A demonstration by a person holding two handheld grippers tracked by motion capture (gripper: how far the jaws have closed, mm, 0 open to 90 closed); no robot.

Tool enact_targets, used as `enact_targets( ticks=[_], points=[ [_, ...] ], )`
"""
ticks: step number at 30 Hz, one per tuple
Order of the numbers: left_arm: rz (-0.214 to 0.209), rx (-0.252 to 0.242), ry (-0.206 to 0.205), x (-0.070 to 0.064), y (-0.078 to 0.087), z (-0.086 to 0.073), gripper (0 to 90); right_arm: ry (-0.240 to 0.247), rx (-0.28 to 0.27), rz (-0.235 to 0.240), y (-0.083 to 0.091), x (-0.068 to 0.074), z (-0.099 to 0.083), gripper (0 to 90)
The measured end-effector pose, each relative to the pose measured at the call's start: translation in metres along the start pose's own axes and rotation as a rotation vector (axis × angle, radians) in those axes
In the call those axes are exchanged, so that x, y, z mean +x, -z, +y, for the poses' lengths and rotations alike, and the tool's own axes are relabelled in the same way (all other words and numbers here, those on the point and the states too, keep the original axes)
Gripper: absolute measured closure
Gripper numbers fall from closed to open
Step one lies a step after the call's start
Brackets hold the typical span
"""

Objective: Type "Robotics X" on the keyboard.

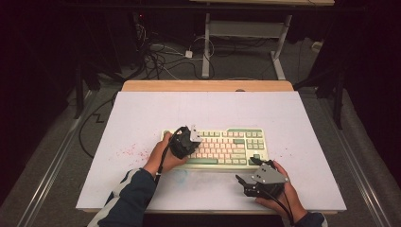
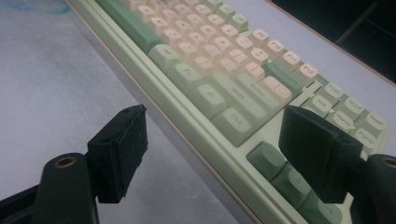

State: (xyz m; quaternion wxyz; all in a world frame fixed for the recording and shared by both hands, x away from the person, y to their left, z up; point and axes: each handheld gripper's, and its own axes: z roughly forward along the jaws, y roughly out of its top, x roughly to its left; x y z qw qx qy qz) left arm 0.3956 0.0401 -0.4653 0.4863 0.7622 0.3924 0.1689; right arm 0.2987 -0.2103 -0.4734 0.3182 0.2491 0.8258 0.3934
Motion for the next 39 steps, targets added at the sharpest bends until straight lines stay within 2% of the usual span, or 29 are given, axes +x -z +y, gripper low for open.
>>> enact_targets(
  ticks=[3, 7, 14, 20, 24, 26, 30, 36, 39],
  points=[
    [-0.003, -0.026, 0.012, 0.001, 0.004, 0.003, 85.3, -0.009, -0.006, -0.009, 0.001, -0.002, 0.0, 24.5],
    [-0.004, -0.052, 0.006, 0.001, 0.01, 0.003, 83.3, -0.011, -0.009, -0.018, 0.002, -0.002, 0.0, 24.5],
    [-0.007, -0.103, 0.014, 0.004, 0.023, 0.003, 76.4, -0.018, -0.011, -0.025, 0.003, -0.004, 0.0, 24.9],
    [-0.022, -0.157, 0.007, 0.005, 0.034, -0.002, 61.7, -0.015, -0.01, -0.02, 0.003, -0.004, 0.0, 24.9],
    [-0.019, -0.185, -0.02, 0.002, 0.041, -0.006, 44.0, -0.017, -0.019, -0.024, 0.004, -0.004, 0.0, 25.1],
    [-0.022, -0.208, -0.025, 0.001, 0.045, -0.008, 37.9, -0.021, -0.023, -0.022, 0.005, -0.005, 0.001, 25.2],
    [0.0, -0.235, -0.027, 0.003, 0.051, -0.013, 26.6, -0.019, -0.019, -0.021, 0.005, -0.005, 0.0, 25.2],
    [0.04, -0.317, -0.014, 0.01, 0.063, -0.018, 24.2, -0.017, -0.022, -0.017, 0.005, -0.004, 0.001, 25.2],
    [0.042, -0.331, -0.006, 0.012, 0.07, -0.022, 22.7, -0.016, -0.022, -0.016, 0.004, -0.004, 0.001, 25.2]
  ],
)
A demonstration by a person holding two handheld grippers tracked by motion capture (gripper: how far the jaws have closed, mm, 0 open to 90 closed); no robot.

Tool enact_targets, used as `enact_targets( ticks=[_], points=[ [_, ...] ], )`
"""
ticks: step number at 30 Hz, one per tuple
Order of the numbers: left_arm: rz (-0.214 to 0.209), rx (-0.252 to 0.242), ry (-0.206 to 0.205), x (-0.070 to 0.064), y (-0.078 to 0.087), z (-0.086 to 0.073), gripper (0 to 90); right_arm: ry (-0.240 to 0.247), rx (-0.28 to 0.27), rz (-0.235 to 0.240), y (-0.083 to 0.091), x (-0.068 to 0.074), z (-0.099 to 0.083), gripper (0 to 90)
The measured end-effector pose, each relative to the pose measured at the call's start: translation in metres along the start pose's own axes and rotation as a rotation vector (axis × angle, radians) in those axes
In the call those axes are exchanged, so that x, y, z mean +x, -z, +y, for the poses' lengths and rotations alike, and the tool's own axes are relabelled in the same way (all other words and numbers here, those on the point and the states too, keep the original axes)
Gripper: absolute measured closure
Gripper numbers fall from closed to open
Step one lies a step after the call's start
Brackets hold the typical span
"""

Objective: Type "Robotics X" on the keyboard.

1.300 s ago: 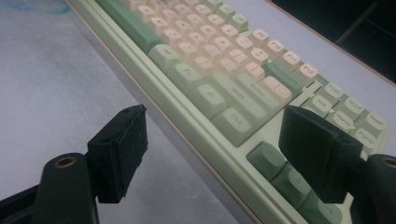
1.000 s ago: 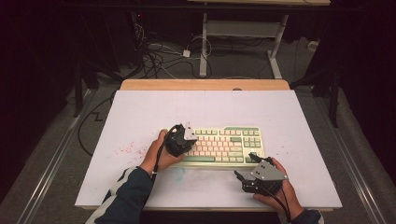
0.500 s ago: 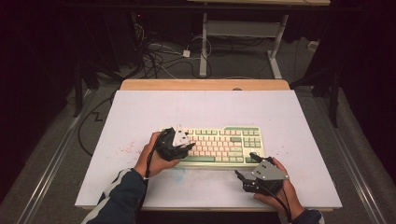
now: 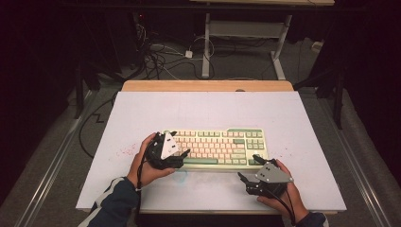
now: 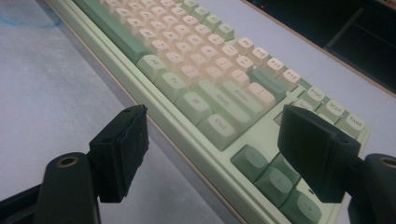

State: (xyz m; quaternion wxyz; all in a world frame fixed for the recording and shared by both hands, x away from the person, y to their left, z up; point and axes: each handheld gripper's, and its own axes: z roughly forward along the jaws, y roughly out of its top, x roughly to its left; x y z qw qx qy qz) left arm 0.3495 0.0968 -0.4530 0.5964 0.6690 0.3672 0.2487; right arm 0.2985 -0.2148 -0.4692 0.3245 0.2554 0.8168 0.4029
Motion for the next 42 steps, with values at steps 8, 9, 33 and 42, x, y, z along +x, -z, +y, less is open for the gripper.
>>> enact_targets(
  ticks=[8, 9, 33, 42],
  points=[
    [0.023, 0.024, -0.054, 0.005, 0.017, -0.013, 22.2, -0.014, 0.008, -0.01, 0.0, -0.001, -0.001, 31.8],
    [0.023, 0.023, -0.05, 0.006, 0.019, -0.014, 22.2, -0.021, 0.007, -0.004, 0.001, -0.002, -0.001, 33.7],
    [0.057, 0.057, -0.028, 0.021, 0.053, -0.039, 15.8, -0.026, 0.0, 0.058, -0.009, -0.016, 0.026, 90.0],
    [0.057, 0.066, -0.044, 0.021, 0.052, -0.04, 15.8, -0.017, 0.006, 0.081, -0.026, -0.024, 0.046, 90.0]
  ],
)
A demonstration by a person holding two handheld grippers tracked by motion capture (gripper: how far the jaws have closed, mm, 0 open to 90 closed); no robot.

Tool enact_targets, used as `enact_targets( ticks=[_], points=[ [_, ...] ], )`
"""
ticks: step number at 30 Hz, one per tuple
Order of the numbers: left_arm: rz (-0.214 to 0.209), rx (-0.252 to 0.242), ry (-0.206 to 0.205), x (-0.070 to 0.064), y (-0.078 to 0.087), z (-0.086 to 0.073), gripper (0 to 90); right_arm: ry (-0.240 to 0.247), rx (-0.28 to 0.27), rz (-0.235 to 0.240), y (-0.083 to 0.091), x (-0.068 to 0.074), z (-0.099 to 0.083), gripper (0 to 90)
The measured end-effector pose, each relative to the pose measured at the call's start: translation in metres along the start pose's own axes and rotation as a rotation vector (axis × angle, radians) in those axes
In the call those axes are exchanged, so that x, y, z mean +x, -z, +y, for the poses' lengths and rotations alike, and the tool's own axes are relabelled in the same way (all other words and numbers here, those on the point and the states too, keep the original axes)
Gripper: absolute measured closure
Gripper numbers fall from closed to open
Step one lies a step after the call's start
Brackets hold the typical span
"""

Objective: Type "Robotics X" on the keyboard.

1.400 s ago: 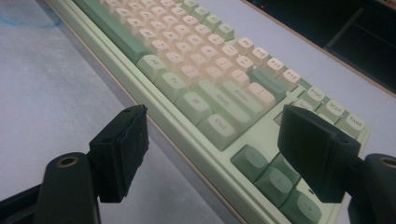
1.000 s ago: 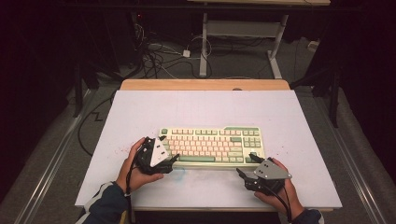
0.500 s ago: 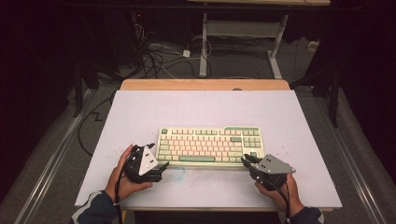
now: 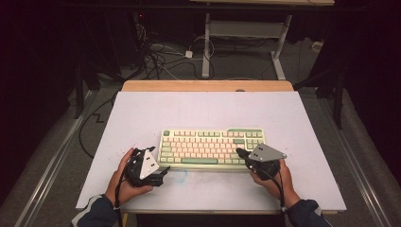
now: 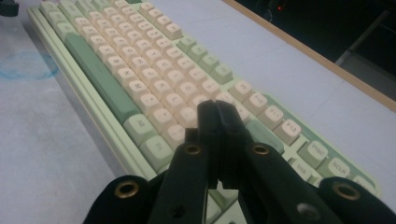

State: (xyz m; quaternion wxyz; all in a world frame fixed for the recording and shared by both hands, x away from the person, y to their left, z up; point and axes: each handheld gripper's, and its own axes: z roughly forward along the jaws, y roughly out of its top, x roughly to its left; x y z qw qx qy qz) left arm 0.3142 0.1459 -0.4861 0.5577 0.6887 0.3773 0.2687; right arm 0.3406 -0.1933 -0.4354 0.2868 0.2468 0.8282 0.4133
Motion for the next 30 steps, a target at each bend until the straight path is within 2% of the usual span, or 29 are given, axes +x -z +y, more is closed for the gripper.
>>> enact_targets(
  ticks=[8, 17, 25, 30],
  points=[
    [0.0, 0.008, 0.0, 0.0, -0.001, -0.001, 15.8, -0.004, 0.027, 0.036, -0.023, -0.002, 0.018, 90.0],
    [-0.006, 0.024, 0.002, -0.001, -0.002, -0.003, 15.8, 0.004, 0.079, 0.074, -0.053, 0.004, 0.032, 90.0],
    [-0.013, 0.045, -0.002, -0.001, -0.003, -0.006, 15.8, 0.023, 0.122, 0.094, -0.075, 0.011, 0.041, 90.0],
    [-0.019, 0.055, -0.005, -0.002, -0.003, -0.007, 15.8, 0.035, 0.146, 0.088, -0.083, 0.014, 0.042, 90.0]
  ],
)
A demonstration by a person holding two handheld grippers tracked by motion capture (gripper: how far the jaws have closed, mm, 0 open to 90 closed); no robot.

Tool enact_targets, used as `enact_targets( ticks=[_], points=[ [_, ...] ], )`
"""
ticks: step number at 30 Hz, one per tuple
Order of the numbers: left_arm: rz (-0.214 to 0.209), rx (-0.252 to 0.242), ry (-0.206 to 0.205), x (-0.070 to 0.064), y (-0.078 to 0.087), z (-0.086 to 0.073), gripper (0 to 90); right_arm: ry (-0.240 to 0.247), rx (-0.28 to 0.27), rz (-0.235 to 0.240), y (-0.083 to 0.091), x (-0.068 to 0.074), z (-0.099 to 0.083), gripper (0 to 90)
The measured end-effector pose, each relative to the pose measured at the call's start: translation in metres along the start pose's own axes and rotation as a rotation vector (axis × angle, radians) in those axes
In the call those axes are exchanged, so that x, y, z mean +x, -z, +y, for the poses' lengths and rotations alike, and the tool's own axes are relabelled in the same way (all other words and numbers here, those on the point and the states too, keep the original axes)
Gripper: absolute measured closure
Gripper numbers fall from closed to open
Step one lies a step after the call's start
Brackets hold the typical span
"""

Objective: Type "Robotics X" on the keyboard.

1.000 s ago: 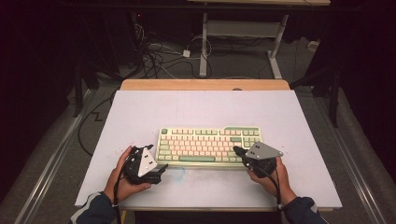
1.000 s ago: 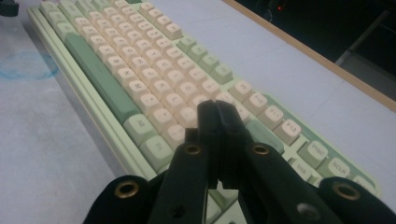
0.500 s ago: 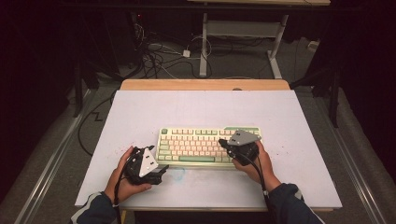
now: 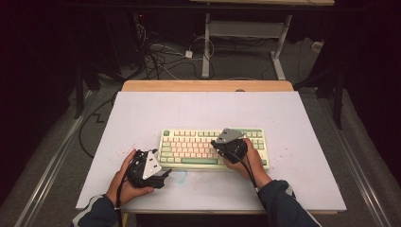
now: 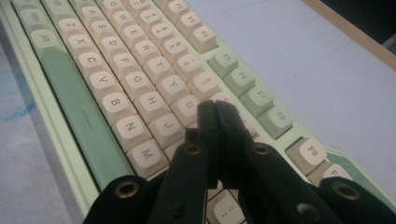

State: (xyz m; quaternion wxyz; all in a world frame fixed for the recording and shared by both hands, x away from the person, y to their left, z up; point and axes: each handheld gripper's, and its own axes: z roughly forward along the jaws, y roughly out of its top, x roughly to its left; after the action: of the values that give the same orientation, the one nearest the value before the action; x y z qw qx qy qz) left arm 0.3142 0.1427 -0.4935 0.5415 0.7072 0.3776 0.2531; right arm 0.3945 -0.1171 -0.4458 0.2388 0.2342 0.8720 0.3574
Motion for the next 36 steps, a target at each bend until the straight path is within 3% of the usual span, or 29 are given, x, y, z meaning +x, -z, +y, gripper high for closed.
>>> enact_targets(
  ticks=[19, 24, 36],
  points=[
    [-0.01, 0.028, -0.005, -0.002, -0.002, -0.003, 15.8, 0.007, 0.066, -0.01, -0.016, 0.003, 0.005, 90.0],
    [-0.015, 0.029, -0.003, -0.002, -0.002, -0.002, 15.8, -0.004, 0.06, -0.004, -0.015, 0.004, 0.005, 90.0],
    [-0.011, 0.028, -0.002, -0.001, -0.002, -0.003, 15.8, -0.033, -0.028, 0.009, 0.001, 0.005, 0.006, 85.6]
  ],
)
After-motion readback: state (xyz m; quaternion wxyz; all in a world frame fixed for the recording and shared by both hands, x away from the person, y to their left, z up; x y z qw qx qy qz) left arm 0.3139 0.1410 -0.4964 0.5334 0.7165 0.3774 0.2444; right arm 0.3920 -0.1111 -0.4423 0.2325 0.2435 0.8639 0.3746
